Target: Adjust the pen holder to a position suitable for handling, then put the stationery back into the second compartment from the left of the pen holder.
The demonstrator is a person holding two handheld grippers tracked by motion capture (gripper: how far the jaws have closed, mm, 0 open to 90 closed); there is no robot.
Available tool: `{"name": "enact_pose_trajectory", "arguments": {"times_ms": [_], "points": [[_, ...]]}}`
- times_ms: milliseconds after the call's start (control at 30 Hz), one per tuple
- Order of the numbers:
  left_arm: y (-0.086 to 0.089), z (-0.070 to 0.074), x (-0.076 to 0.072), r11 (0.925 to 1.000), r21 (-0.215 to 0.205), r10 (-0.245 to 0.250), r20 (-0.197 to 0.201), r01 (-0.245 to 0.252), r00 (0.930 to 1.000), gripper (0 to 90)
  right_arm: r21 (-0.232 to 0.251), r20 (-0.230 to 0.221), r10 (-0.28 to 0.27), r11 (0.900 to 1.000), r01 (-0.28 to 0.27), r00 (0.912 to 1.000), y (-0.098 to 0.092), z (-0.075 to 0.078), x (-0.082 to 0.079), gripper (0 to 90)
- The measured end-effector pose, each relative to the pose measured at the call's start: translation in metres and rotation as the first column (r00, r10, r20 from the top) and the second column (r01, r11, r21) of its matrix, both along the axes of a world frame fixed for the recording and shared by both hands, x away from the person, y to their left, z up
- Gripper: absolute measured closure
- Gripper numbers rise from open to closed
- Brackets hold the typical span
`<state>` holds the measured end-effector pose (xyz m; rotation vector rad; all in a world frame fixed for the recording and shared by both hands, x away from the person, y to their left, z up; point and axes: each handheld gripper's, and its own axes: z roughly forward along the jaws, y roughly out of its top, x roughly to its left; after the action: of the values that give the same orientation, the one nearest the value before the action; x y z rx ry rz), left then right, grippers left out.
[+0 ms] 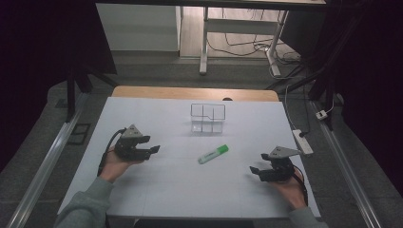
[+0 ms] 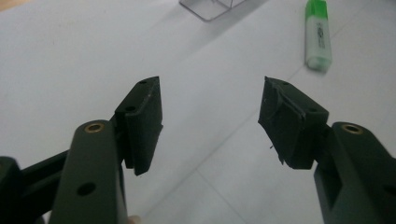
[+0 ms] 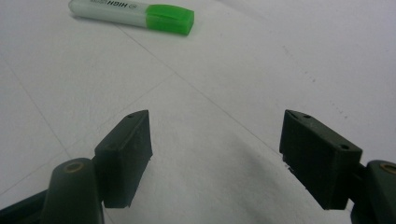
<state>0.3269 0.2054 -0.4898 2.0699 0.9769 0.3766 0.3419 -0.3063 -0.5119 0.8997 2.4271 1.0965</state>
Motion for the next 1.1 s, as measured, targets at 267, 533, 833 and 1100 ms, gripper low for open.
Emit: {"name": "enact_pose_trajectory", "arguments": {"times_ms": [267,533,833,1100], "points": [[0.009,-0.004,-0.028,0.9999,0.015,-0.001,0.015,0.001,0.9999,36.9,-0.007,0.009,0.002,1.0,-0.002,1.0,0.0,0.002,-0.002,24.8],[0.023,-0.013,-0.043,0.9998,0.015,0.011,-0.001,-0.011,0.9999,34.7,-0.008,0.009,-0.001,1.0,0.001,1.0,-0.001,0.002,-0.001,24.8],[0.021,-0.018,-0.041,0.9992,0.038,0.007,-0.011,-0.007,0.9999,31.9,-0.003,0.018,-0.002,1.0,0.002,0.9998,0.0,0.003,-0.002,24.9],[0.022,-0.018,-0.04,0.9993,0.032,0.018,-0.014,-0.017,0.9997,30.2,-0.003,0.015,0.004,1.0,-0.004,0.9999,0.002,0.003,-0.003,25.3]]}}
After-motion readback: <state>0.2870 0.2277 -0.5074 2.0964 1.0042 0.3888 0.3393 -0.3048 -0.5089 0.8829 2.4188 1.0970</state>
